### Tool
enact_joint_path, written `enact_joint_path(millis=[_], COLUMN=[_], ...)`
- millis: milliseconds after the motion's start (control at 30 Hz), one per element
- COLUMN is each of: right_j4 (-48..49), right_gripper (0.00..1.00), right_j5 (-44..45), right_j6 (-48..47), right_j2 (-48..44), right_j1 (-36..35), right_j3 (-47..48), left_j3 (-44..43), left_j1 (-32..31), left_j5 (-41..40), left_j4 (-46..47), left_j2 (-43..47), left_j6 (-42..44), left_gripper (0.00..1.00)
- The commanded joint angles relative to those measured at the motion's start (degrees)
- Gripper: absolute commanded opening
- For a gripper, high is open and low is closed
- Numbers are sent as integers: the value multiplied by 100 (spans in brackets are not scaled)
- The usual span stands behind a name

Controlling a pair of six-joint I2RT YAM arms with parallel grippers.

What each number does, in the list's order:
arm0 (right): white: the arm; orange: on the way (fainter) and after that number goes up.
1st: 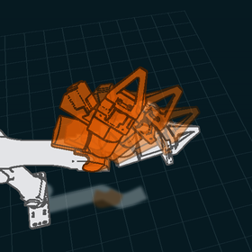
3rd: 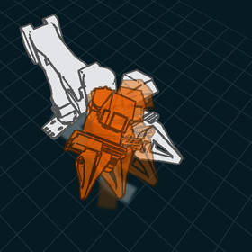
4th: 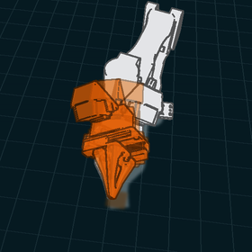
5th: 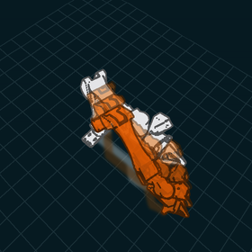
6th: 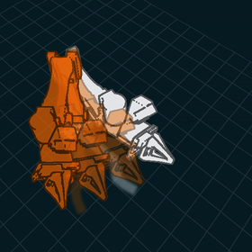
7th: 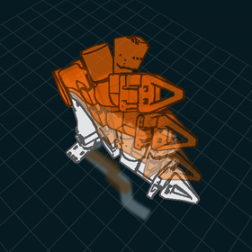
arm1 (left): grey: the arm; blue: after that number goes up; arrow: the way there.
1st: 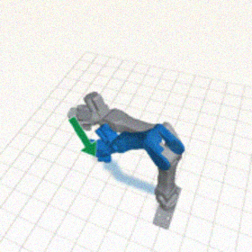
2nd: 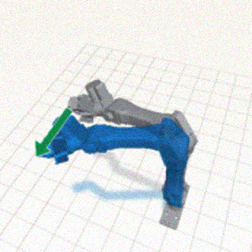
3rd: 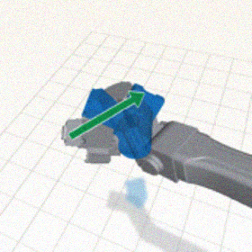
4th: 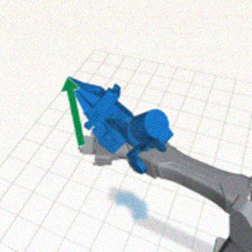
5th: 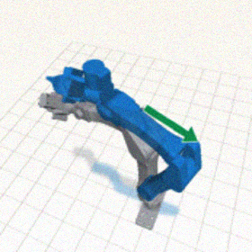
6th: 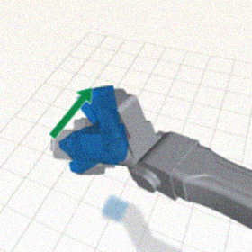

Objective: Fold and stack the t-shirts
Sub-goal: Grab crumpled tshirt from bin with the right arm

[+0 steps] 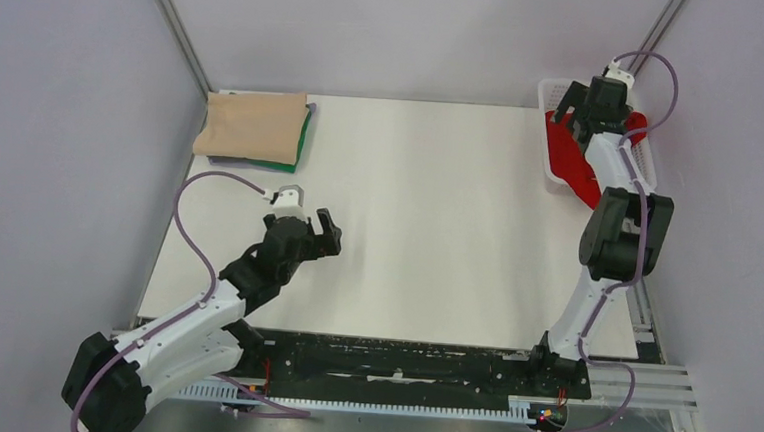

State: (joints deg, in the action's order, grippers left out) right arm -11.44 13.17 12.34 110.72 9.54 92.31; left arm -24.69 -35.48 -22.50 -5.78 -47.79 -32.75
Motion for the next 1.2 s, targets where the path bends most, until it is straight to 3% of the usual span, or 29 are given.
enact_joint_path(millis=[0, 133, 267, 467, 533, 567, 667, 767, 800, 1000, 1167], right_j4=[134, 505, 1301, 1584, 1644, 1651, 1667, 1729, 1740, 1722, 1714], right_gripper=[98, 98, 98, 97, 88, 78, 32, 5, 0, 0, 0], right_j5=[-177, 17, 234, 208, 38, -5, -48, -36, -20, 98, -495], right_j6=[95, 482, 786, 1208, 1165, 1117, 1028, 968, 889, 263, -109], right_j2=[957, 1653, 1986, 2407, 2537, 2579, 2491, 2125, 1941, 749, -472], right_j1=[-31, -1, 19, 22, 30, 30, 79, 153, 163, 190, 194], right_j3=[1064, 1677, 1641, 1607, 1606, 1606, 1544, 1413, 1374, 1237, 1053], left_j3=[-129, -80, -121, -242, -274, -302, -389, -426, -427, -357, -236], left_j1=[-12, -11, -11, -11, -12, -11, -11, -11, -11, -16, -14], left_j5=[-67, -95, -214, -263, -281, -296, -290, -314, -316, -176, -428], left_j4=[354, 334, 306, 347, 351, 345, 273, 284, 279, 235, -84], left_j2=[-245, -460, -629, -920, -1031, -1081, -1203, -1232, -1238, -1031, -531], left_j6=[-221, -409, -460, -482, -514, -532, -552, -584, -610, -701, -747], left_gripper=[100, 100, 100, 100, 100, 100, 100, 100, 100, 100, 100])
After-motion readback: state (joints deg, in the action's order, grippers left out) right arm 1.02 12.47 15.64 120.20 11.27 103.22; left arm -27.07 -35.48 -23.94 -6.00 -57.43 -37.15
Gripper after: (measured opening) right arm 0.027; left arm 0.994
